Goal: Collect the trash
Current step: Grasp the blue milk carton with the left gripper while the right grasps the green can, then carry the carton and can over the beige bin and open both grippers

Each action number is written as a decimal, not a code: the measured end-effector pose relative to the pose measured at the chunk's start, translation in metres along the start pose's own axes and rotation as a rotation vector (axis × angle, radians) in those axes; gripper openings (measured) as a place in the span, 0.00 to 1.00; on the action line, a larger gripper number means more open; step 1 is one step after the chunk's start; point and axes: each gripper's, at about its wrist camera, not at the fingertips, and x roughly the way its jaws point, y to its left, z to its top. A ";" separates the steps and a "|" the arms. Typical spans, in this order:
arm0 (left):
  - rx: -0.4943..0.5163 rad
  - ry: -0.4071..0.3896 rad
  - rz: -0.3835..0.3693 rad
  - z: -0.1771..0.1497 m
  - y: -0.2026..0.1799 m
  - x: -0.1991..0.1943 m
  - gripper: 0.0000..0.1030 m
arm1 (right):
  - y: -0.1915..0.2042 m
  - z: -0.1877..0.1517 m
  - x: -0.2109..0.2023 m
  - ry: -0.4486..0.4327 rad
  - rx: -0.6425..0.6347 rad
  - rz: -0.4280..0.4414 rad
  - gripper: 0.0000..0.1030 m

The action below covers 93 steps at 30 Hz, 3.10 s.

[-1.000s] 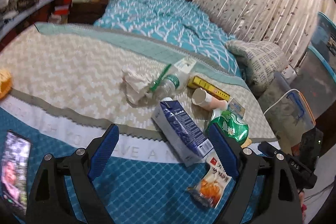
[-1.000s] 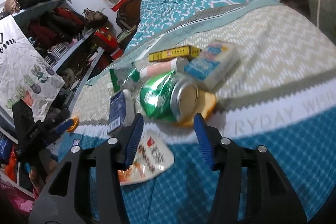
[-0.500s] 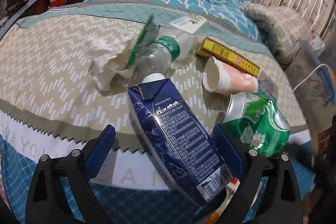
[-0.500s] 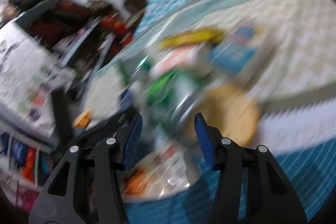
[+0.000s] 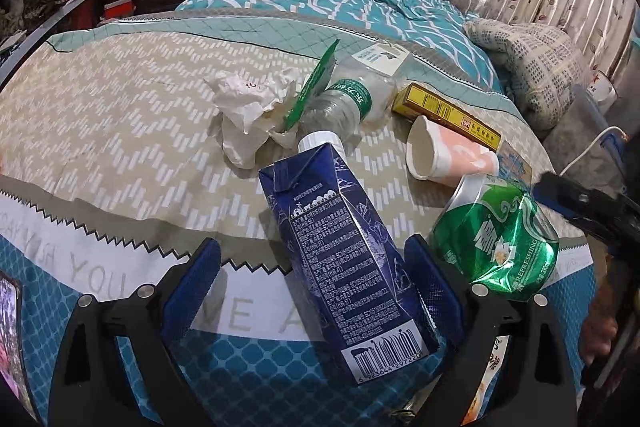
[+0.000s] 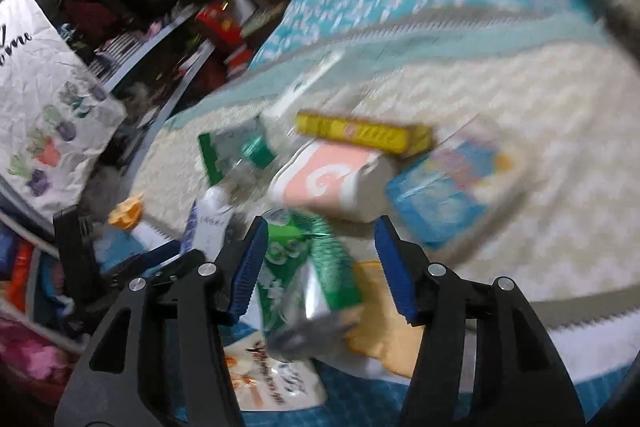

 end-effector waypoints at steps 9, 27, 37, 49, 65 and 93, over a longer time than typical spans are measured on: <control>0.069 -0.006 -0.040 -0.005 -0.008 -0.012 0.53 | 0.042 -0.055 -0.005 0.110 -0.072 0.085 0.41; 0.055 -0.075 -0.216 -0.005 -0.018 -0.050 0.53 | -0.005 -0.066 -0.039 -0.022 0.174 0.263 0.37; 0.299 -0.007 -0.436 -0.027 -0.150 -0.050 0.49 | -0.090 -0.136 -0.133 -0.236 0.400 0.219 0.36; 0.551 0.044 -0.406 -0.057 -0.264 -0.021 0.44 | -0.154 -0.181 -0.204 -0.366 0.502 0.121 0.36; 0.738 0.164 -0.293 -0.119 -0.230 -0.026 0.64 | -0.159 -0.200 -0.195 -0.346 0.512 0.146 0.36; 0.572 0.291 -0.622 -0.055 -0.532 0.097 0.50 | -0.321 -0.202 -0.319 -0.641 0.784 -0.180 0.38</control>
